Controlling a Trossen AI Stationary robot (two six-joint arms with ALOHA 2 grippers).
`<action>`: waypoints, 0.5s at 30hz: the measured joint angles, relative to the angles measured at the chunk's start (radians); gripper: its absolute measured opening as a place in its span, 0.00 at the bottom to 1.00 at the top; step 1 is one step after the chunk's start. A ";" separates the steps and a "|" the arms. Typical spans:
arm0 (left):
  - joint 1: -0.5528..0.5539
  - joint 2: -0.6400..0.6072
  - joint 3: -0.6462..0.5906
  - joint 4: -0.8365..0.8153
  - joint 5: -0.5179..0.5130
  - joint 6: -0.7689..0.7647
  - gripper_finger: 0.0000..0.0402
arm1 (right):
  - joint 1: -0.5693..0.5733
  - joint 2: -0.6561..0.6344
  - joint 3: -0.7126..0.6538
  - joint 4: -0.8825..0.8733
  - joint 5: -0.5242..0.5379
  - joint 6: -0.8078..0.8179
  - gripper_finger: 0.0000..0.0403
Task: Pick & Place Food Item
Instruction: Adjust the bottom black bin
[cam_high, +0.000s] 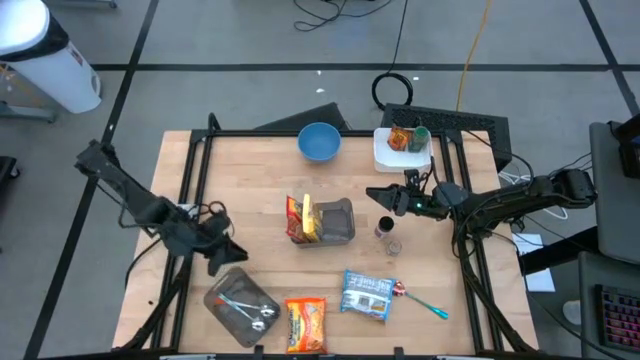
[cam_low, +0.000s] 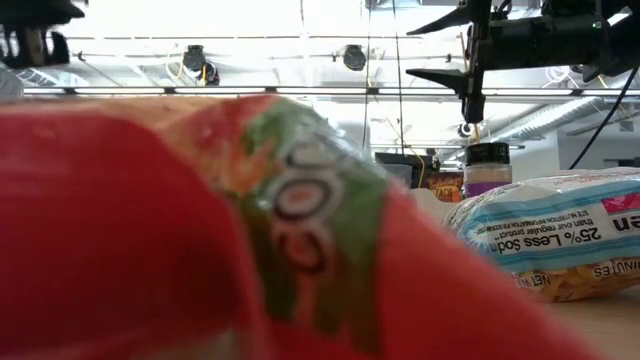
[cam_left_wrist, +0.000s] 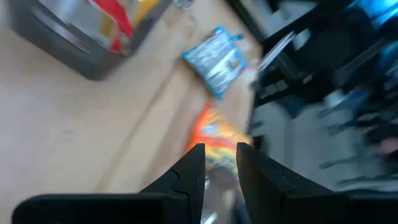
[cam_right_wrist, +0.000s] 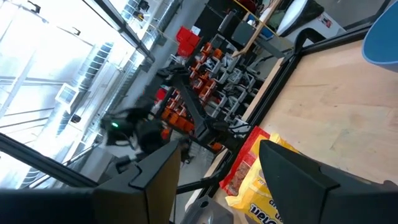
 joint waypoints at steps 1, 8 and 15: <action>0.006 0.008 0.061 -0.096 0.005 0.027 0.24 | 0.001 0.000 0.000 -0.001 0.000 0.000 0.53; 0.064 0.157 0.440 -0.515 -0.013 0.297 0.24 | 0.001 0.000 0.000 0.000 0.001 0.000 0.53; 0.116 0.356 0.648 -0.745 0.013 0.661 0.24 | 0.001 0.000 0.000 -0.001 0.004 -0.023 0.53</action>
